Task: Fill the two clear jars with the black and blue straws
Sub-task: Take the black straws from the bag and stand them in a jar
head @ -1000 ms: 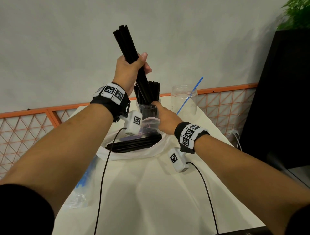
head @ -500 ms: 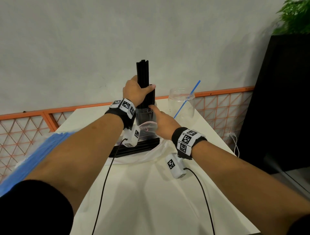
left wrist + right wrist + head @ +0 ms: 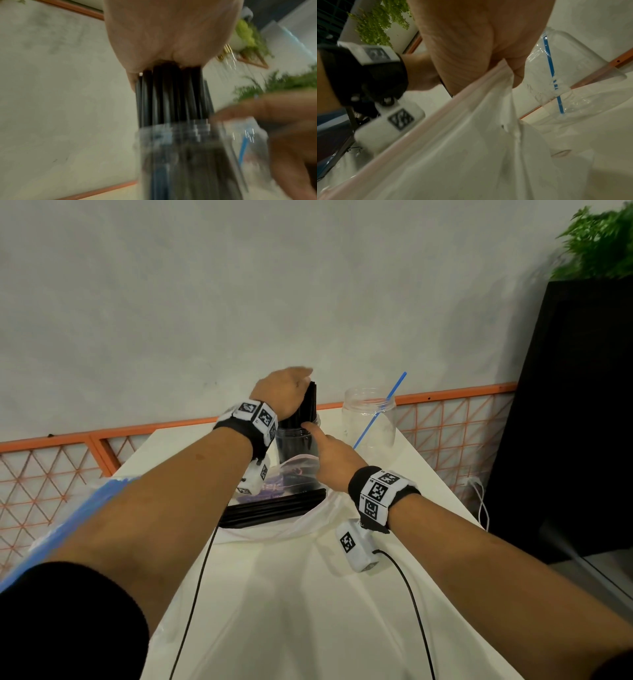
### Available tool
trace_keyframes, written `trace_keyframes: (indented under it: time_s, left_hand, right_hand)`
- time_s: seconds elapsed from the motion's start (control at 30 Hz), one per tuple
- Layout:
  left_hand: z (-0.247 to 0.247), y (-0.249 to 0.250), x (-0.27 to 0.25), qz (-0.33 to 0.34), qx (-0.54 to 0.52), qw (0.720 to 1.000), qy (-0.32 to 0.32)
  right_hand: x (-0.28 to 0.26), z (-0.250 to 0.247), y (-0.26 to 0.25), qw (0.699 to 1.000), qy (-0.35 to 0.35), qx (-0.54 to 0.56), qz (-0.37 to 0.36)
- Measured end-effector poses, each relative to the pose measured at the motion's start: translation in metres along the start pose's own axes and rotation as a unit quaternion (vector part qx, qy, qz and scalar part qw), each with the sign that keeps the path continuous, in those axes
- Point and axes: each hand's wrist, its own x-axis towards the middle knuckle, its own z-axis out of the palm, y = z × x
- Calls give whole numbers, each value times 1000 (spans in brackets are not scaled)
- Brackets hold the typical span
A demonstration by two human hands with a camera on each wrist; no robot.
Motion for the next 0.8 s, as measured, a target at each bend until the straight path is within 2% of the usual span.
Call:
trace_keyframes:
  time_s: [0.13,0.23,0.27,0.33,0.4,0.43,0.5,0.57,0.6,0.67,0.7,0.77,0.8]
  left_hand:
    - [2,-1,-2,-24,93,994,-54]
    - [-3,5,-2,-39,139,984,-105]
    - [-7,9,-5,-31,140,986,-88]
    - [-19,21,-15,3,104,994,26]
    - [-32,39,-33,34,-16,989,141]
    - [-38,49,-44,35,-103,983,150]
    - [-45,64,-68,19,-261,963,69]
    - [-44,73,-95,15,-328,940,-97]
    - [-41,74,-106,15,-314,930,-189]
    - [-27,70,-120,26,-190,927,-322]
    - [-17,67,-123,34,-100,932,-347]
    - [4,58,-127,47,42,939,-337]
    - [14,53,-130,52,71,943,-322]
  right_hand:
    - [-5,-1,0,1000,-1,-2,2]
    - [-18,-2,0,999,36,18,-32]
    - [-22,-2,1,998,40,18,-52]
    - [-30,-4,3,997,23,0,-80]
    - [-35,-6,3,996,-12,-32,-83]
    - [-37,-6,3,995,-17,-49,-82]
    - [-40,-3,2,995,7,-50,-91]
    - [-40,-2,1,995,37,26,-88]
    - [-40,-2,1,993,43,78,-71]
    - [-40,-5,0,993,35,103,-32]
    - [-40,-7,0,997,22,71,-21]
    - [-40,-6,-2,1000,-21,-12,-16]
    - [-40,-5,-3,998,-38,-40,-19]
